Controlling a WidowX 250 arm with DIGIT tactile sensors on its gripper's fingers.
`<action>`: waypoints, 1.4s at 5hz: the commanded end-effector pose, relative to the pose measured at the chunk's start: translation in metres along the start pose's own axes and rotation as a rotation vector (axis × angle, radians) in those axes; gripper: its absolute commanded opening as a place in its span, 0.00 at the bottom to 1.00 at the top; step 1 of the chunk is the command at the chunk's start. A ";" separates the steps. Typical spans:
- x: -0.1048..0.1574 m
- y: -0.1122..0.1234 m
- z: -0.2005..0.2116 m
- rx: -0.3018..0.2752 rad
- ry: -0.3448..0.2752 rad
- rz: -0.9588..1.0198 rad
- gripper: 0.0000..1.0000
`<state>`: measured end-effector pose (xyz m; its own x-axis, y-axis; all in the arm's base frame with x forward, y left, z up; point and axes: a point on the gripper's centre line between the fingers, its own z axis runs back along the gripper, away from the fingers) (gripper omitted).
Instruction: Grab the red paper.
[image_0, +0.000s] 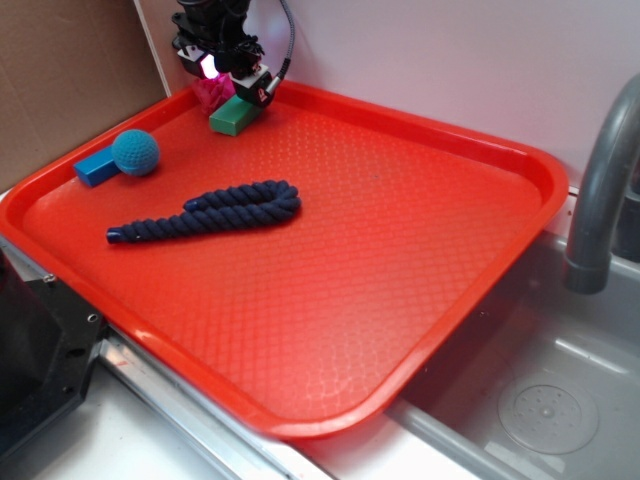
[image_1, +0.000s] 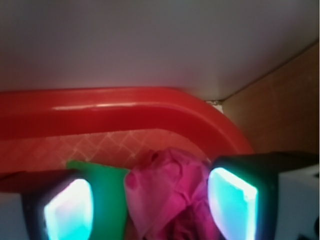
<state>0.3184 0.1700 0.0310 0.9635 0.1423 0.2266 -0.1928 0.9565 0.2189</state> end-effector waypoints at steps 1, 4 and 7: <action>0.003 0.017 -0.007 0.031 0.037 0.017 0.00; 0.001 0.015 -0.006 0.036 0.037 0.001 0.00; -0.011 0.007 0.017 0.028 0.019 -0.022 0.00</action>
<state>0.2998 0.1664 0.0320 0.9752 0.1240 0.1835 -0.1679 0.9542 0.2475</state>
